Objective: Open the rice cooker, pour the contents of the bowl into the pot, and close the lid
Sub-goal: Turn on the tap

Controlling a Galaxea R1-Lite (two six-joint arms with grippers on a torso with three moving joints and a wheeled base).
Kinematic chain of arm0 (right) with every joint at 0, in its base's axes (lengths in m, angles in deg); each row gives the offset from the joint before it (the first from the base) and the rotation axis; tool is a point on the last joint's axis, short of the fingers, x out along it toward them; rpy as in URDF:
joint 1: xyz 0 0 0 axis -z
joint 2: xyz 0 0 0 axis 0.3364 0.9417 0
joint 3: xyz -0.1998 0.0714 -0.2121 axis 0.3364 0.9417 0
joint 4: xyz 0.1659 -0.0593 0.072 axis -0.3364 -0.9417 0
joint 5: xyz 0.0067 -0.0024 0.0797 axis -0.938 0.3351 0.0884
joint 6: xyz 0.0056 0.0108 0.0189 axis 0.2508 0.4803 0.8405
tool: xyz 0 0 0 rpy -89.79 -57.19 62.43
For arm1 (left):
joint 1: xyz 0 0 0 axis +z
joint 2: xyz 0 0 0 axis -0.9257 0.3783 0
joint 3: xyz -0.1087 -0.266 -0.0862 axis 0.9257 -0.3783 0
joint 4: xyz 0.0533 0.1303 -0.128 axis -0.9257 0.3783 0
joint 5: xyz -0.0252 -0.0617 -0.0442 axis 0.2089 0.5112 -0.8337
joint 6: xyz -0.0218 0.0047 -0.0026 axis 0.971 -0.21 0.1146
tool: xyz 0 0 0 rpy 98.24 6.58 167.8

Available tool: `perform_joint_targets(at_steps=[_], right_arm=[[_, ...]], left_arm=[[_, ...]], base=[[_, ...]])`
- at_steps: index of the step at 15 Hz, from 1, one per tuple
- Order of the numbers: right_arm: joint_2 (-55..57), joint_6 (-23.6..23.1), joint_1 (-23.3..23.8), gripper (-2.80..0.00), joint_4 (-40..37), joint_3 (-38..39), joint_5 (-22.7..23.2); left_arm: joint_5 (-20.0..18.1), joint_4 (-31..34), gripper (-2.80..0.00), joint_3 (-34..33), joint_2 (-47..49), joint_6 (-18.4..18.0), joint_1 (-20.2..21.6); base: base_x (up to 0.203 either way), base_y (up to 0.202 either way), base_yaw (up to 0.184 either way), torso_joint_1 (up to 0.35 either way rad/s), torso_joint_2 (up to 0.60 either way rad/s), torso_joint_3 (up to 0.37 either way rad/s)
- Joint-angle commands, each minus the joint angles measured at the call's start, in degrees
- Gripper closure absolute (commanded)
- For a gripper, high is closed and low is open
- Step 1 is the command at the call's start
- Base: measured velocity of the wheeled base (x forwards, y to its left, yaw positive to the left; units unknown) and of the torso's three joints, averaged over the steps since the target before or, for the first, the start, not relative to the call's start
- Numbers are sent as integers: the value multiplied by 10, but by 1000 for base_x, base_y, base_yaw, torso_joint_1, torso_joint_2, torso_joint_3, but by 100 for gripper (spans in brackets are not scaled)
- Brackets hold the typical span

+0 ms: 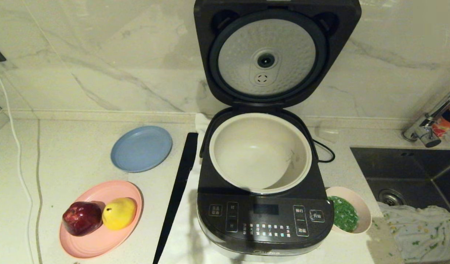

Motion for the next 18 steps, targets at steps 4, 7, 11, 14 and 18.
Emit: perform_joint_targets(at_steps=[4,7,11,14,18], right_arm=[[352,-22,6,0,99,-102,-110],[509,-26,5,0,171,-171,-205],[674,-45,8,0,293,-250,-303],[749,-54,28,0,344,-287,-319],[822,-103,58,0,460,-303,-321]], left_arm=[[0,0,0,0,0,0,0],[0,0,0,0,0,0,0],[0,0,0,0,0,0,0],[0,0,0,0,0,0,0],[0,0,0,0,0,0,0]], base=[[0,0,0,0,0,0],[0,0,0,0,0,0],[0,0,0,0,0,0],[0,0,0,0,0,0],[0,0,0,0,0,0]])
